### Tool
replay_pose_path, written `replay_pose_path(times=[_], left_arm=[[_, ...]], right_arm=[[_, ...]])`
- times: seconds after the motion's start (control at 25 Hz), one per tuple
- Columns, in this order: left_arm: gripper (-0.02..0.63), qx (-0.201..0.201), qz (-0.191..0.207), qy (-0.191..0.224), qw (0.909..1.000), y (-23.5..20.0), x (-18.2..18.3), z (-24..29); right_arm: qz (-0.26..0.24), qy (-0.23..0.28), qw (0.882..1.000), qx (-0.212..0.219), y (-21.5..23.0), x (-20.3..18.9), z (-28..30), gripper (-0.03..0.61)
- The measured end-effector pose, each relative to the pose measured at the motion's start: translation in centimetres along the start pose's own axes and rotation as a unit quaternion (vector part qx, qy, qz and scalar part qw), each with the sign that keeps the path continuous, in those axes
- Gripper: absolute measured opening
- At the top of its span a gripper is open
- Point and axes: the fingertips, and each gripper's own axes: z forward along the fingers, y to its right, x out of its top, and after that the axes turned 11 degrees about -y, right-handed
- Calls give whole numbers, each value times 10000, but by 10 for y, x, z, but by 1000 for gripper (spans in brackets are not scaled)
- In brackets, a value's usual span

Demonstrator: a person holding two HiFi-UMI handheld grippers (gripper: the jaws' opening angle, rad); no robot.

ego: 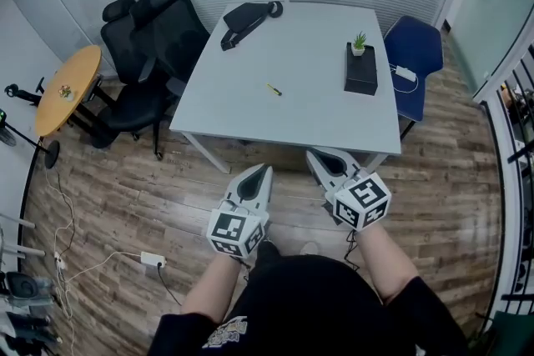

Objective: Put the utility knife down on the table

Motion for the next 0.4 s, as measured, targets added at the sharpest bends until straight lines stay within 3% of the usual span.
replay_pose_path(times=[0.4], left_arm=[[5,9,44,-31,10000,2,1,8]], right_arm=[[72,54,10000,13,9,-2,0,3]])
